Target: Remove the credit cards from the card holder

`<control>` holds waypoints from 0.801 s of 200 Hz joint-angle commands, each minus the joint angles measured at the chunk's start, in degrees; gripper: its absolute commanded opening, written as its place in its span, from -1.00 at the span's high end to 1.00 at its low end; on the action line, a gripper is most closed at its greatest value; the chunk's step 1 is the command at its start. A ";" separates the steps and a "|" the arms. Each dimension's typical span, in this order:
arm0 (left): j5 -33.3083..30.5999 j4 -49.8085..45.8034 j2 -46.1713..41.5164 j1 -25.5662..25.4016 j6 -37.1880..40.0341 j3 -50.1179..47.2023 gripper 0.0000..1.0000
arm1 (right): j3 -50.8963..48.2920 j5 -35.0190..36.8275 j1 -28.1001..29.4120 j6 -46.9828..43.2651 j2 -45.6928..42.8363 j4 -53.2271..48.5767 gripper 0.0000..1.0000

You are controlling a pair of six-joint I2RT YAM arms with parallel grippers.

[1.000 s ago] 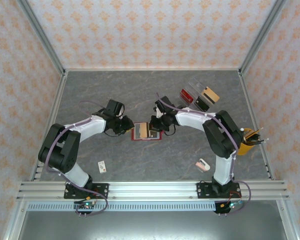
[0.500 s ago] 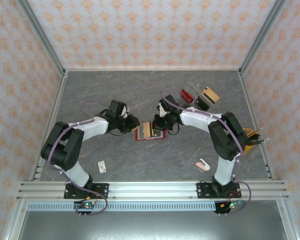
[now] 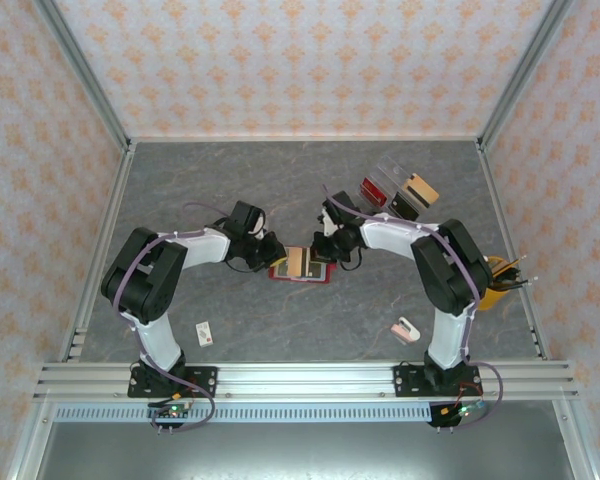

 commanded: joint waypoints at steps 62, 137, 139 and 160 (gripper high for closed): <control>-2.59 -3.93 1.05 0.51 -0.22 -0.29 0.78 | -2.22 -5.11 -1.18 3.67 -2.40 2.71 0.64; -5.41 -5.08 0.76 0.68 -2.32 -3.49 0.83 | -0.75 -7.63 -0.37 8.97 2.76 4.50 0.42; -5.41 -4.91 0.75 0.69 -2.46 -3.62 0.83 | -0.68 -7.59 -0.33 9.00 2.96 4.48 0.42; -5.33 -3.79 0.58 0.78 -3.45 -4.95 0.83 | -0.39 -7.82 0.11 9.49 4.28 4.44 0.41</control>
